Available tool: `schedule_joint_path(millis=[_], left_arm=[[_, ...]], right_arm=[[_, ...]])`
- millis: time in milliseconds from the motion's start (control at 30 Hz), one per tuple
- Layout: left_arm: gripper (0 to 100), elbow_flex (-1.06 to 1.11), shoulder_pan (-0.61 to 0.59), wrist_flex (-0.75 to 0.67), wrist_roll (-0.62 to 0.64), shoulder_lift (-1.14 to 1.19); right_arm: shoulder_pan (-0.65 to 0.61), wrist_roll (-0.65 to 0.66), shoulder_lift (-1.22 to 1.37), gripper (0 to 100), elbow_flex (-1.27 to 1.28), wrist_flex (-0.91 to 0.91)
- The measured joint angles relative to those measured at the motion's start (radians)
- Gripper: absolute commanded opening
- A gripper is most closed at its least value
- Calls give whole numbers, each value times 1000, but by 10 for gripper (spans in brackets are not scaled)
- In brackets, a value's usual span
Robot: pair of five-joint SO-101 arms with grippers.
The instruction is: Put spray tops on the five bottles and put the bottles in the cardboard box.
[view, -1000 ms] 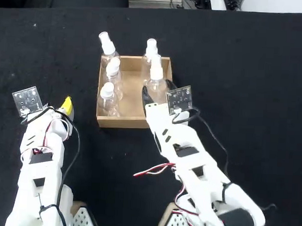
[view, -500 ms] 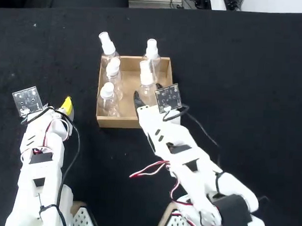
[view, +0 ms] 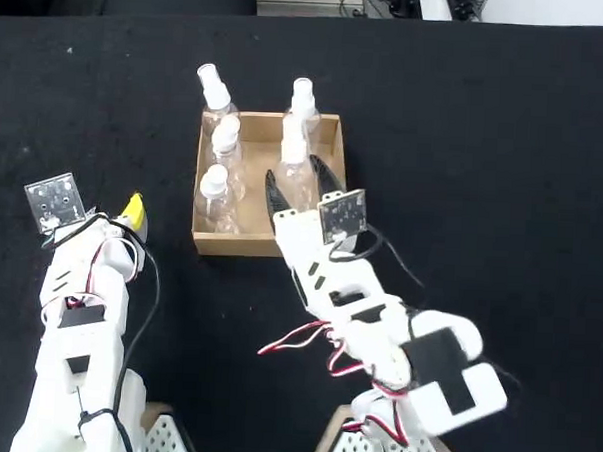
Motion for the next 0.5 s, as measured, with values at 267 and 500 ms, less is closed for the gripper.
schedule_joint_path(millis=[267,500], left_arm=[[209,0,0,0,0,0],[209,0,0,0,0,0]], right_arm=[[0,0,34,145,0,-44],[0,0,38,145,0,-48]])
